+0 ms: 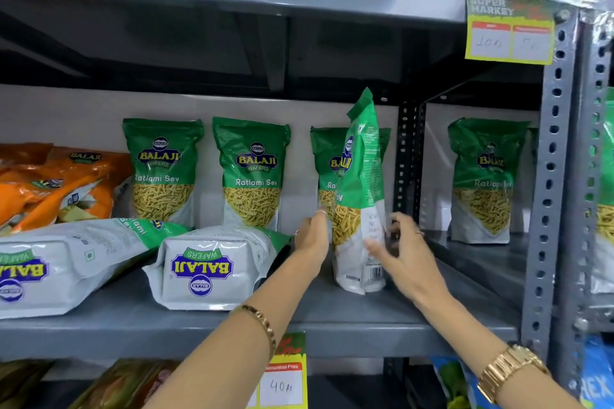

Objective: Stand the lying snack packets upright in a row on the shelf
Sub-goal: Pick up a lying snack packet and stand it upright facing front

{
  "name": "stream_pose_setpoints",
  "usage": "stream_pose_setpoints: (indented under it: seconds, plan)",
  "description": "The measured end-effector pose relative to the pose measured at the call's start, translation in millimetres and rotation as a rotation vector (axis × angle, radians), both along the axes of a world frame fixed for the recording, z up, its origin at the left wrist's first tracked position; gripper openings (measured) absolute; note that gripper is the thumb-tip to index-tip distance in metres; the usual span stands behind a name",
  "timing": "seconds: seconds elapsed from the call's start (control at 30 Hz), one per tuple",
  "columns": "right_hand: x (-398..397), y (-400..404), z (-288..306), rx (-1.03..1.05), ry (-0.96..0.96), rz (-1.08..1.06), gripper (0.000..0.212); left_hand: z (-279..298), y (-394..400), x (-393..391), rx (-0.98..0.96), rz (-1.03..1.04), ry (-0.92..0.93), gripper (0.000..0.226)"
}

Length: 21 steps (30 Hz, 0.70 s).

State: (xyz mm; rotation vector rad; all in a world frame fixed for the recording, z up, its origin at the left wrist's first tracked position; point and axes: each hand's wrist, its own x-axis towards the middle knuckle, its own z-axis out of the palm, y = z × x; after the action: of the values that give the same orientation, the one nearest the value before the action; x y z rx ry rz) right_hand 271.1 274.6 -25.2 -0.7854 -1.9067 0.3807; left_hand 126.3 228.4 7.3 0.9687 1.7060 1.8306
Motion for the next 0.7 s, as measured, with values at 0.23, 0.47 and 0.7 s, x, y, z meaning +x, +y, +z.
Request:
stream_pose_setpoints:
  seconds: [0.23,0.47,0.7]
  plan:
    - [-2.5,20.0,-7.9,-0.072,0.043,0.076,0.048,-11.3,16.3,-4.7,-0.101,-0.27,-0.003,0.065]
    - [4.8,39.9,-4.1,-0.328,0.167,0.105,0.028,-17.2,20.1,-7.0,-0.12,-0.275,0.083,0.075]
    - [10.5,27.5,-2.5,-0.671,0.345,0.463,0.009,-20.5,21.0,-11.8,-0.058,-0.317,0.019,0.084]
